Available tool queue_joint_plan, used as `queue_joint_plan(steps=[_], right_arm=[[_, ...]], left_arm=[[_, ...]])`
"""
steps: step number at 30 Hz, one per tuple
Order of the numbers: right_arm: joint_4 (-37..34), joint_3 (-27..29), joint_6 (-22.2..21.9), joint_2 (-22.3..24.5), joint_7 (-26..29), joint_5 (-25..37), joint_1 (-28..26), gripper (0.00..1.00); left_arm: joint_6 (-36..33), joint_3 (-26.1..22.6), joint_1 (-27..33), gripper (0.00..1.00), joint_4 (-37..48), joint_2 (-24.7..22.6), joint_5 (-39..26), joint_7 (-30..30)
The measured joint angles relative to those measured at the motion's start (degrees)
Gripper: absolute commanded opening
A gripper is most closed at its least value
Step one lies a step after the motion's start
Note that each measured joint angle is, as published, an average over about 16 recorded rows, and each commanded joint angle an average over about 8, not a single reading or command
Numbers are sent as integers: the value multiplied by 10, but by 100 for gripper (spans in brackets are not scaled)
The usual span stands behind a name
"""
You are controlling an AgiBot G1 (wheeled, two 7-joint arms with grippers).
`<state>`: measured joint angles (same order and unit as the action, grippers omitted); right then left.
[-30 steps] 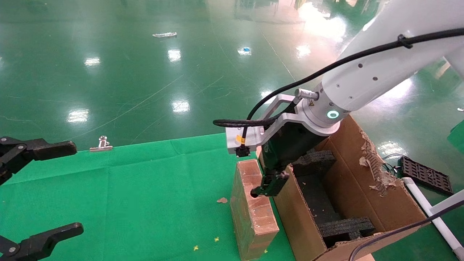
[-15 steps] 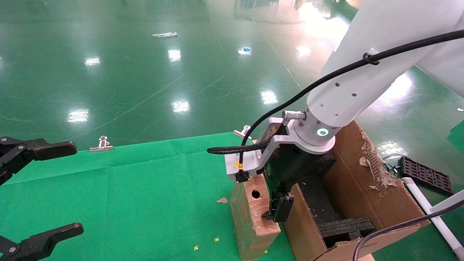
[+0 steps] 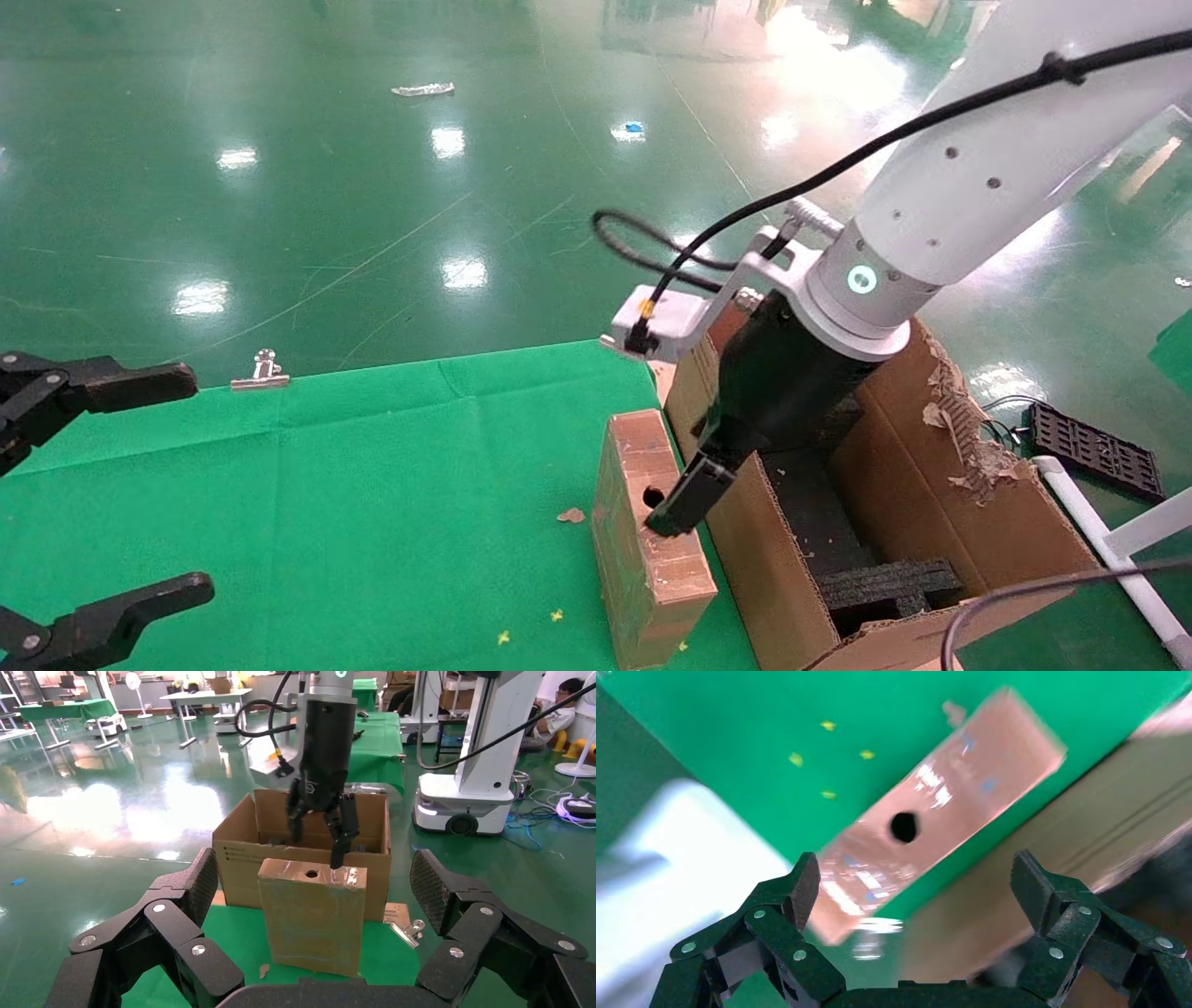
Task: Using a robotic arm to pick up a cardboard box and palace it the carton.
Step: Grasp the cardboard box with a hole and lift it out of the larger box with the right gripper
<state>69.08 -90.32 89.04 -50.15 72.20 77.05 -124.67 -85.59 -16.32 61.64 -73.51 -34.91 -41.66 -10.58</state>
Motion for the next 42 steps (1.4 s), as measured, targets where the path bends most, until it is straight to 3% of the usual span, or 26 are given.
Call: queue_joint_plan(steps=[7,15,18,23,25,28,32,34,37,42], right_arm=[[-85,-16,4,-8,93,-46,13,100],[-134,-34,-8,-31,125,-54,32,98],[-140,-38,-15,-38,129,-51,39,73],[-141,-44,-23,-48,135,-42,47,14],[-138,-46,-27,-50,138,-39,48,3],[-131,-49,-31,-51,143,-33,50,0],[-120,-52,-36,-50,150,-27,51,0],[-114,-53,-38,-50,153,-25,52,0],[-106,-54,-40,-49,158,-22,53,0],[-96,-56,-44,-47,163,-18,55,0]], left_arm=[[0,0,0,100,0,0,0,0],[0,-1,0,100,0,0,0,0],[0,-1,0,100,0,0,1,0],[0,-1,0,100,0,0,1,0],[0,-1,0,97,0,0,1,1],[0,-1,0,76,0,0,1,1],[1,-1,0,31,0,1,1,1],[1,-1,0,14,0,1,1,1],[1,-1,0,1,0,1,1,1],[1,-2,0,0,0,1,1,1]])
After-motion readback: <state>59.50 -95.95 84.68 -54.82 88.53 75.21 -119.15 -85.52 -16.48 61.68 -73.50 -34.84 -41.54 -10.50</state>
